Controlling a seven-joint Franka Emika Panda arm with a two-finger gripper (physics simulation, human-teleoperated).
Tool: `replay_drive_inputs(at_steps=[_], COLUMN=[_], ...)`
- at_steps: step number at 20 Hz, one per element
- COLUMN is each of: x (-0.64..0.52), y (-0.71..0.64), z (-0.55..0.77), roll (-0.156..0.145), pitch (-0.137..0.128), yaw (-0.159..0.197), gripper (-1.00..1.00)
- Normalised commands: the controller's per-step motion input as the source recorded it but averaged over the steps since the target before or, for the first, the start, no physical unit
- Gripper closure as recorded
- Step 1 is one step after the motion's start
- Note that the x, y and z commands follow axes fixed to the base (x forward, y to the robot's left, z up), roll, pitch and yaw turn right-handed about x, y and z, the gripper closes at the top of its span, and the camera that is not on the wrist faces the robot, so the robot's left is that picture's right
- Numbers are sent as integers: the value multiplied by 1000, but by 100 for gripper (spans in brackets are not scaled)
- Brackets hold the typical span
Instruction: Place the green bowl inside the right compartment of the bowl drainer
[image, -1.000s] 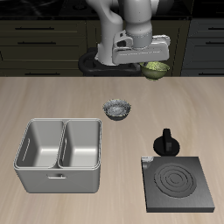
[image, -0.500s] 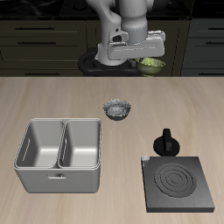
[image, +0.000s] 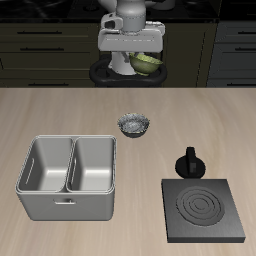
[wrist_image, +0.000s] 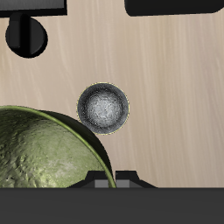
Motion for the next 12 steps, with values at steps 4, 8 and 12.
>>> replay_drive_inputs(at_steps=[4,8,12], x=[-224,-198,-127], y=[-549,-525,-622], z=[152,82,228], roll=[-72,-80,-31], pitch=[-16,5,-3], yaw=[11,-14,-30], gripper=[100,100,100])
